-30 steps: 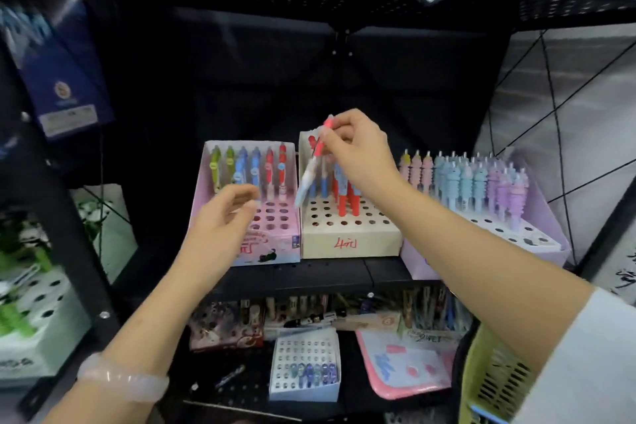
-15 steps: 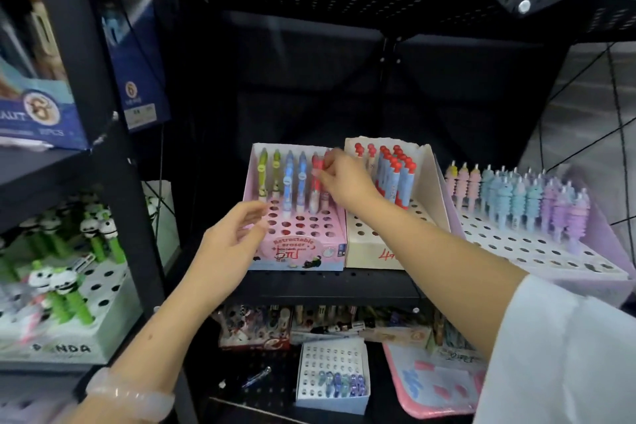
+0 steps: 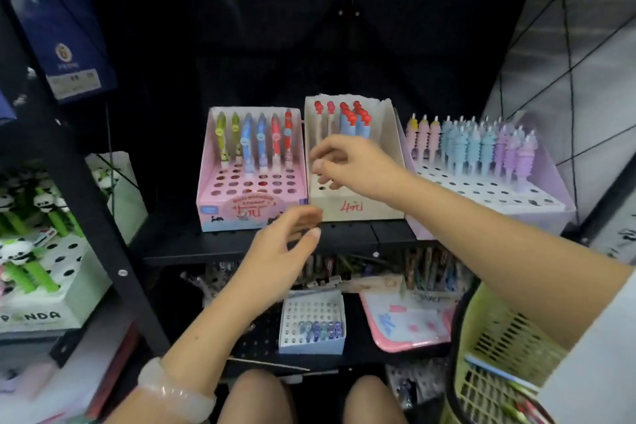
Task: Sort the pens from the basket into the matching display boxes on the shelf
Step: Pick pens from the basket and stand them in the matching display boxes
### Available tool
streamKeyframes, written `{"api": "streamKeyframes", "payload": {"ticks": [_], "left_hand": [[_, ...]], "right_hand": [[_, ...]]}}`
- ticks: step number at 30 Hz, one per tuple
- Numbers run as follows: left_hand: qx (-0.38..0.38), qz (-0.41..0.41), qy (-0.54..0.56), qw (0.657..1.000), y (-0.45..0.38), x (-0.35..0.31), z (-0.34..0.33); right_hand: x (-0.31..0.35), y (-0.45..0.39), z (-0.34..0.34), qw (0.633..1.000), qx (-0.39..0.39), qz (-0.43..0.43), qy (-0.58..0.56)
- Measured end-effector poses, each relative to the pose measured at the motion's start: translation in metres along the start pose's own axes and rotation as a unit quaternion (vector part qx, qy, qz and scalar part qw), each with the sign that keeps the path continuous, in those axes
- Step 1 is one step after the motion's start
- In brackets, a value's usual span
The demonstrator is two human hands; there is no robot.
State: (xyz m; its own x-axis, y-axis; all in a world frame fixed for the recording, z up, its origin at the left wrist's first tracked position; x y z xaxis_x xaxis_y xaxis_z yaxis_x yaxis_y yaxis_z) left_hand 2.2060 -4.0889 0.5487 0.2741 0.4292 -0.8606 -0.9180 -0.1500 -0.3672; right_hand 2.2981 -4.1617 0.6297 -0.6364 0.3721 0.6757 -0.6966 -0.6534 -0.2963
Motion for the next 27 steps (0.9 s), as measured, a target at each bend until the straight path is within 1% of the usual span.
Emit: {"api": "streamKeyframes", "payload": {"ticks": [3, 6, 8, 11, 13, 14, 16, 19, 20, 23, 25, 26, 27], "left_hand": [[0.067, 0.008, 0.031, 0.997, 0.007, -0.004, -0.054], [0.125, 0.017, 0.041, 0.991, 0.021, -0.003, -0.114], [0.156, 0.016, 0.042, 0.987, 0.033, 0.0, -0.154], [0.208, 0.017, 0.03, 0.977, 0.045, 0.001, -0.209], [0.251, 0.01, 0.01, 0.968, 0.05, -0.002, -0.242], [0.269, 0.008, 0.0, 0.963, 0.053, -0.002, -0.257], [0.299, 0.009, -0.022, 0.954, 0.057, -0.002, -0.283], [0.342, 0.013, -0.068, 0.937, 0.064, 0.003, -0.315], [0.358, 0.018, -0.083, 0.93, 0.067, 0.005, -0.323], [0.402, 0.034, -0.131, 0.905, 0.074, 0.015, -0.342], [0.431, 0.052, -0.145, 0.889, 0.077, 0.024, -0.349], [0.443, 0.06, -0.15, 0.882, 0.079, 0.027, -0.352], [0.454, 0.065, -0.156, 0.875, 0.08, 0.03, -0.354]], "right_hand": [[-0.024, 0.056, 0.015, 0.996, 0.062, -0.033, -0.055], [-0.068, 0.12, 0.028, 0.989, 0.103, -0.091, -0.057], [-0.107, 0.16, 0.04, 0.984, 0.092, -0.145, -0.055], [-0.169, 0.216, 0.059, 0.971, 0.041, -0.23, -0.043], [-0.208, 0.248, 0.064, 0.964, 0.025, -0.264, -0.013], [-0.227, 0.263, 0.064, 0.961, 0.033, -0.274, 0.017], [-0.262, 0.29, 0.056, 0.95, 0.087, -0.284, 0.092], [-0.306, 0.334, 0.029, 0.914, 0.218, -0.306, 0.152], [-0.318, 0.349, 0.017, 0.898, 0.267, -0.312, 0.158], [-0.35, 0.395, -0.02, 0.833, 0.396, -0.351, 0.161], [-0.363, 0.417, -0.041, 0.801, 0.446, -0.362, 0.168], [-0.366, 0.424, -0.05, 0.795, 0.454, -0.362, 0.172], [-0.368, 0.426, -0.057, 0.798, 0.452, -0.358, 0.178]]}}
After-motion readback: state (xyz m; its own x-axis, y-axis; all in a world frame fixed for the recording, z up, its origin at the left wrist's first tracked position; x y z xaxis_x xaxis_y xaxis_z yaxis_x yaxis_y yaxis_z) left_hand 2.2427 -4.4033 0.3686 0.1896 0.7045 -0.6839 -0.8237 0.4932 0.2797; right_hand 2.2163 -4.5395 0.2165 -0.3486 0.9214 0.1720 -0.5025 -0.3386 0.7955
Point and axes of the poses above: each hand's wrist, its own y-axis away from the middle knuckle, its own z-axis out of the back of the hand, x = y × z, the point moved 8 cm from there along -y, towards the middle knuckle, and after that the axes turned 1 degree about -x, right-handed, at the moved point
